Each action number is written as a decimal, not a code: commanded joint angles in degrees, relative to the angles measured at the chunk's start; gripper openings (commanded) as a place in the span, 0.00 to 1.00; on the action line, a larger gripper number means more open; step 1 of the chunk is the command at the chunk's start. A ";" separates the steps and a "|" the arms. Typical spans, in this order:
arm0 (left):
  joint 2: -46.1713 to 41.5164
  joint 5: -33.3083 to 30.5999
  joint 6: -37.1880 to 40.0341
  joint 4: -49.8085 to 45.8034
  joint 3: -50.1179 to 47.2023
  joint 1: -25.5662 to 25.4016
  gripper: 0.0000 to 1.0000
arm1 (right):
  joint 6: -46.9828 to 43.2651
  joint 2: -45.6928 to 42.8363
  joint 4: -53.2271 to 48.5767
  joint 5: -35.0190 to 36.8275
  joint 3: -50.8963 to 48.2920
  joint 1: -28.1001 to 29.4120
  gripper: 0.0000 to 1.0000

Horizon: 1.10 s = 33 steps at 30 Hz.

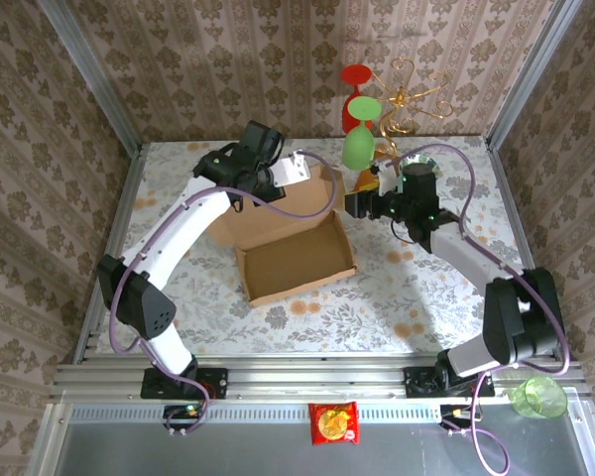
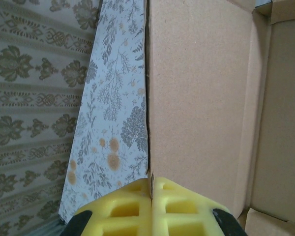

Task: Fold the paper box

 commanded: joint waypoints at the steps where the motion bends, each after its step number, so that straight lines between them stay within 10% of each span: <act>1: -0.54 2.27 4.12 0.19 -0.25 -0.92 0.00 | -6.56 2.13 -0.05 -5.58 3.91 0.59 0.68; 12: -0.72 5.36 6.91 0.62 -0.22 -1.32 0.00 | -15.14 6.29 -6.30 -3.70 9.27 1.61 0.64; 22: -0.38 3.66 4.29 3.00 -0.44 -1.42 0.00 | -17.72 6.59 -8.02 -0.43 9.27 2.78 0.14; 27: -2.28 -1.64 -7.07 8.30 -1.53 0.88 0.62 | -19.16 5.77 -5.52 2.46 7.54 2.85 0.00; 33: -8.93 -0.81 -33.99 5.47 -5.50 14.58 0.78 | -21.13 4.36 -3.20 3.29 5.24 2.78 0.00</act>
